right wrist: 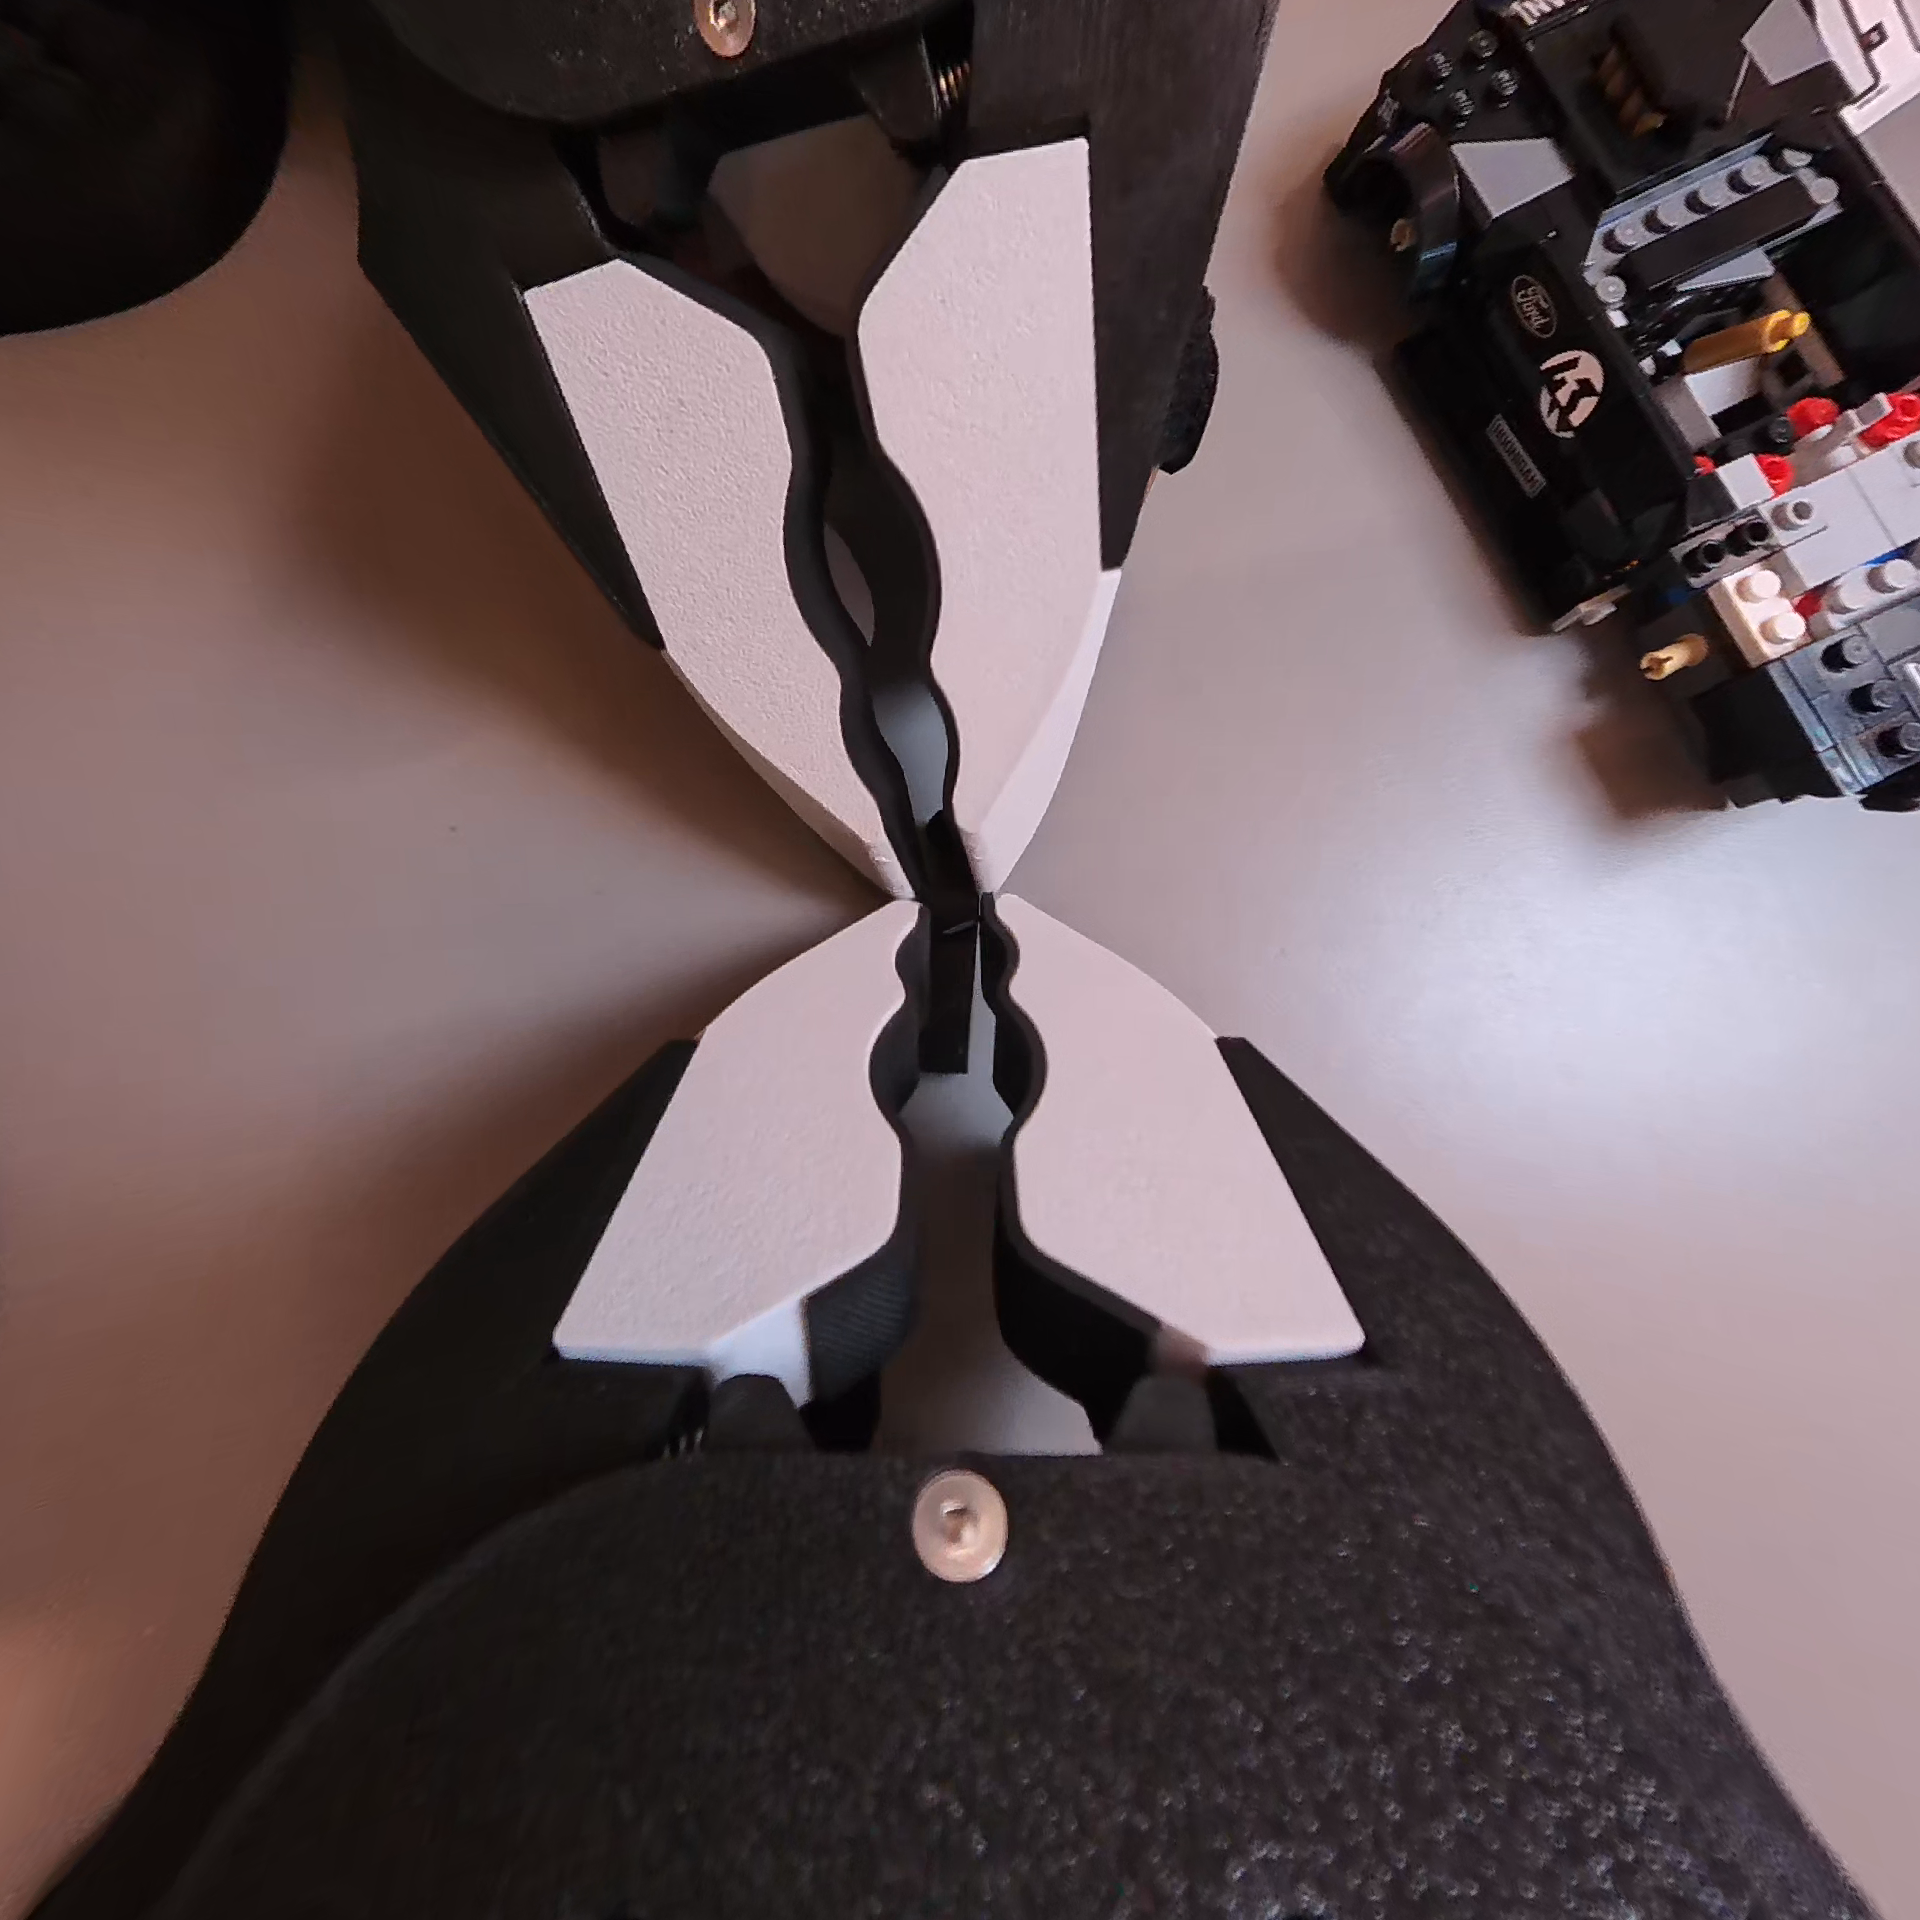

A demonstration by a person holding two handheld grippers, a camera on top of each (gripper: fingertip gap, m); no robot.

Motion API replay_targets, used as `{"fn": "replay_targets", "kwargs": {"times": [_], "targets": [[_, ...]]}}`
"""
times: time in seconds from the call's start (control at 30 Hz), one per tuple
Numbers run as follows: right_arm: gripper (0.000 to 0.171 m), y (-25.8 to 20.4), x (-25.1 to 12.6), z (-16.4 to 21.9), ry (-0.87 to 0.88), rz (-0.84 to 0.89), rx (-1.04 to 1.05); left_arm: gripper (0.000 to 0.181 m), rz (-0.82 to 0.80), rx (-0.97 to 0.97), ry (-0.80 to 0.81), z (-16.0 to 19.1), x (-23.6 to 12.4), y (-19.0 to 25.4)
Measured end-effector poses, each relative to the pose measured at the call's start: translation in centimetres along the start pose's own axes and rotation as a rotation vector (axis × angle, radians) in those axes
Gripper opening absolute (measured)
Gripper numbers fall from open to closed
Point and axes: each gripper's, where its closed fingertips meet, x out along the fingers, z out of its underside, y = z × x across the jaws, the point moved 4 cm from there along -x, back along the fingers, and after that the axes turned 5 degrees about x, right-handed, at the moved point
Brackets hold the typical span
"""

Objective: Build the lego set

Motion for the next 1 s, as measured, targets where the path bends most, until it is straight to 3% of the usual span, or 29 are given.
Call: {"fn": "replay_targets", "kwargs": {"times": [0.37,1.0], "targets": [[0.009,-0.15,-0.17,0.37,0.048,0.089,0.048,0.013,0.006,0.006,-0.012,0.07,0.22,0.21],[0.009,0.08,0.01,0.16,0.030,0.025,0.102,0.015,-0.008,-0.010,-0.028,0.28,0.16,-0.01]]}}
